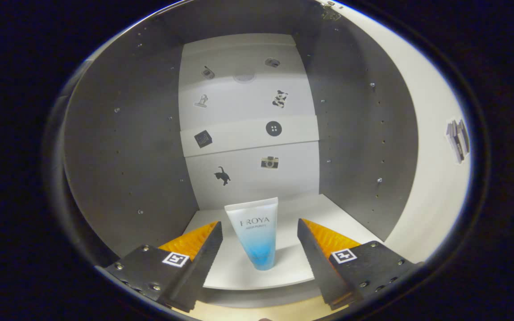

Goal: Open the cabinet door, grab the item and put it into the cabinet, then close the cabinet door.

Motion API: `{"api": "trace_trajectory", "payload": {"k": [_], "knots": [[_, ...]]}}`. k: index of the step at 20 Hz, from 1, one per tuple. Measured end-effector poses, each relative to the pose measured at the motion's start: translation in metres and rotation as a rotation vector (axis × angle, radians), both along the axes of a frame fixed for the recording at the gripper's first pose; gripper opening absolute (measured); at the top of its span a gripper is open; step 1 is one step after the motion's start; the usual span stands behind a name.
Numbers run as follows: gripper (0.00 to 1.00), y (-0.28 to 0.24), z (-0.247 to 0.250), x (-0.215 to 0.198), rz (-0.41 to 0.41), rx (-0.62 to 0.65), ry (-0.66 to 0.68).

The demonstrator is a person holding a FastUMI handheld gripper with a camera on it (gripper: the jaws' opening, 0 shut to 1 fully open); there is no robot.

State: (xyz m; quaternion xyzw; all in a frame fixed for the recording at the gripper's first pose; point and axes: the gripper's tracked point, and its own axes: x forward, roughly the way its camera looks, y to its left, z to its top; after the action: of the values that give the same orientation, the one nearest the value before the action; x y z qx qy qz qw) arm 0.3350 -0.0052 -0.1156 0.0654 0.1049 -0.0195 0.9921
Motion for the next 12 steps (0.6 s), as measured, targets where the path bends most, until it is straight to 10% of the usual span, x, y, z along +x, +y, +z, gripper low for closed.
{"api": "trace_trajectory", "payload": {"k": [12], "knots": [[1.00,-0.015,0.045,-0.174,0.010,-0.025,-0.041]]}}
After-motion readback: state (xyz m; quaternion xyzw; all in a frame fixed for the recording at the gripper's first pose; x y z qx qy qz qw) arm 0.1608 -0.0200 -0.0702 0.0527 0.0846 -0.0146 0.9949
